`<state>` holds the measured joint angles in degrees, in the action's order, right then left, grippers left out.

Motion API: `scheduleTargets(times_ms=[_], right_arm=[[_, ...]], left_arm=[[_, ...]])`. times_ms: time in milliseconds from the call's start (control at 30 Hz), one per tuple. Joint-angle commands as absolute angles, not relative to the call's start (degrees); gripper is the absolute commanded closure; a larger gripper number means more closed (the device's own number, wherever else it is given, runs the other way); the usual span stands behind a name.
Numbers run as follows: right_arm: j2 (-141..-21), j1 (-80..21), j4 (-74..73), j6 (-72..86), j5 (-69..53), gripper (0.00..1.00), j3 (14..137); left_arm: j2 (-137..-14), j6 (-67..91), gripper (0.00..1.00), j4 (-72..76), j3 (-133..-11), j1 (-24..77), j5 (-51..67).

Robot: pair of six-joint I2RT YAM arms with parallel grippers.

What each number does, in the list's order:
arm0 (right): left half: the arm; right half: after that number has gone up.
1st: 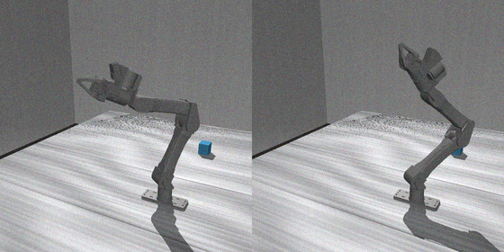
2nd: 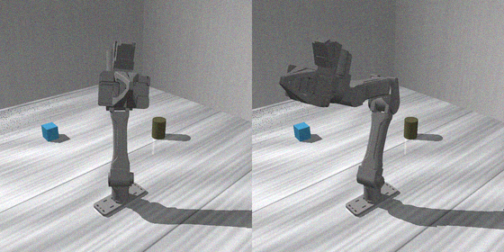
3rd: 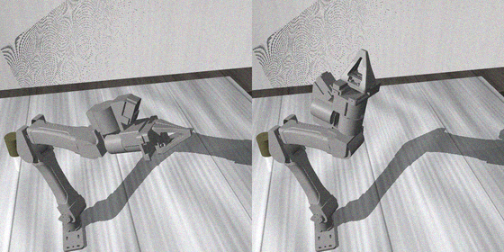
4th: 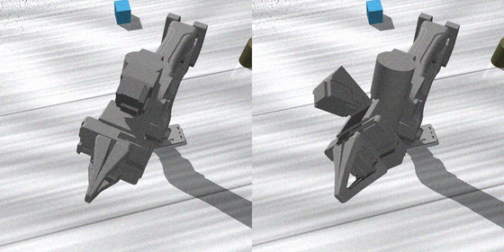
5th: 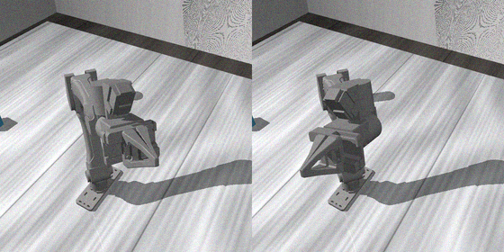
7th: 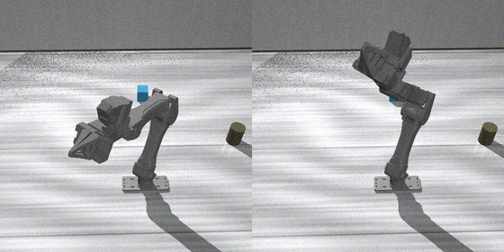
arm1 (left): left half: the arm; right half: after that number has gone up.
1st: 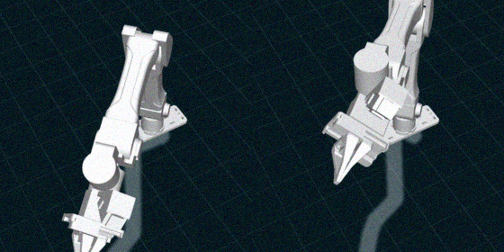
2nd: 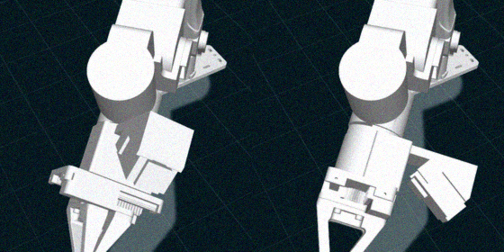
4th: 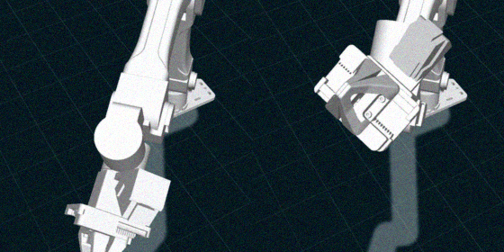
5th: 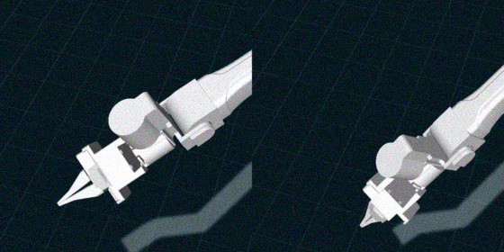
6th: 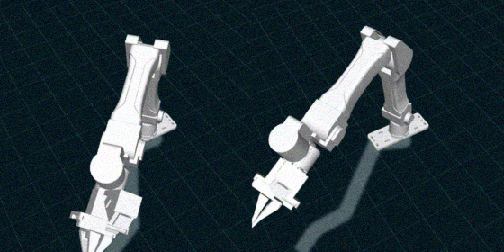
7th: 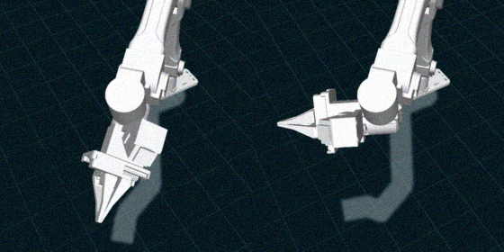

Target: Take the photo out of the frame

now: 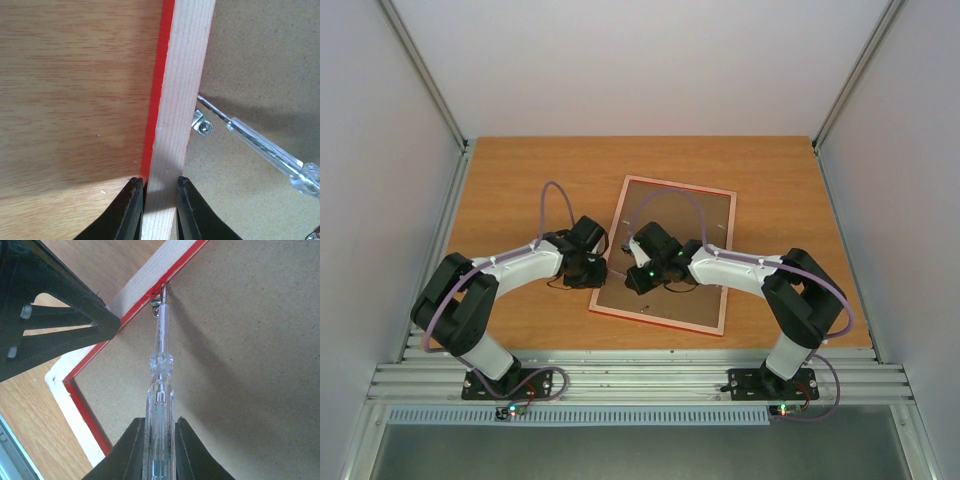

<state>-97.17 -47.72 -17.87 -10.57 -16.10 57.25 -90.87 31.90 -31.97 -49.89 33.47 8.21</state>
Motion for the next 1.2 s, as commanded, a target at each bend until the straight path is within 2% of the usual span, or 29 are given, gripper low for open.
scheduleTargets(times_ms=[0, 133, 400, 800, 1167], right_arm=[[-98.3, -50.4, -19.9, -12.8, -22.2, 0.99, 59.0], [-98.1, -51.0, -20.4, -13.1, -21.9, 0.99, 59.2], [-92.1, -51.1, -17.6, -10.9, -11.5, 0.99, 55.1], [-91.5, -51.1, -17.6, -11.0, -13.3, 0.99, 54.2], [-94.0, -51.1, -20.1, -11.2, -10.2, 0.99, 55.5]], left_arm=[[-92.9, 33.1, 0.82, -29.0, -50.4, 33.7, 8.1], [-93.0, 33.4, 0.82, -28.7, -50.1, 33.7, 8.2], [-92.7, 33.7, 0.83, -28.0, -49.2, 33.7, 8.7], [-92.9, 34.0, 0.83, -27.8, -49.0, 33.7, 9.2], [-93.6, 34.1, 0.83, -27.3, -48.8, 33.7, 9.8]])
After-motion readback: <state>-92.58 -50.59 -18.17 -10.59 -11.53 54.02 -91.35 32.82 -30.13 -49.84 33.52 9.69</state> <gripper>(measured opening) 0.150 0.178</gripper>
